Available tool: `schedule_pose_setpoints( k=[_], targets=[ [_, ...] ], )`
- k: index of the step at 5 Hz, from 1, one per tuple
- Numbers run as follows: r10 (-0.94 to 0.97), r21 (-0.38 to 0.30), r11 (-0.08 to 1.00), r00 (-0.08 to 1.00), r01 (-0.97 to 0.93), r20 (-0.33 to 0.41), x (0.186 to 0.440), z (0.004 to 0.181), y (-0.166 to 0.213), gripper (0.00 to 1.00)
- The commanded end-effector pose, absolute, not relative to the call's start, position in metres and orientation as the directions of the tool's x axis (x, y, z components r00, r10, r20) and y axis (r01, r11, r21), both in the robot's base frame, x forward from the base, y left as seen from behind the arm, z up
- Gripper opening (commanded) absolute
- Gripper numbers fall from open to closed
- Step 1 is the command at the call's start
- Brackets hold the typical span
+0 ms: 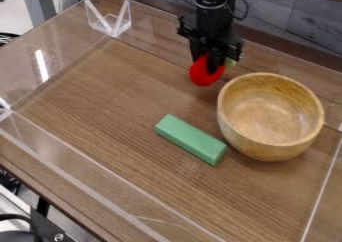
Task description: Move the red fruit to the right
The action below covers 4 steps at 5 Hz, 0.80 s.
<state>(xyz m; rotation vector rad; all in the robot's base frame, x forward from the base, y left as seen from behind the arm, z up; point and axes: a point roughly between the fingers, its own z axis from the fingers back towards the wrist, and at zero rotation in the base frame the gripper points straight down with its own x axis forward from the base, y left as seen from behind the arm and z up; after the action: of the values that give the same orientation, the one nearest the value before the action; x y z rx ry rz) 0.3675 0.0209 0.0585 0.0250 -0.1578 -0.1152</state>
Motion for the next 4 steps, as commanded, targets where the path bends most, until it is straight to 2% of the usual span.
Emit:
schedule_pose_setpoints(
  k=[1,3,4],
  targets=[
    [-0.100,0.048,0.995,0.970,0.091,0.220,0.373,0.078,0.019,0.00],
    [0.031,0.049,0.998,0.973,-0.043,0.229,0.371,0.067,0.048,0.00],
    [0.045,0.045,0.997,0.969,-0.058,0.243,0.372,0.071,0.063,0.00]
  ],
)
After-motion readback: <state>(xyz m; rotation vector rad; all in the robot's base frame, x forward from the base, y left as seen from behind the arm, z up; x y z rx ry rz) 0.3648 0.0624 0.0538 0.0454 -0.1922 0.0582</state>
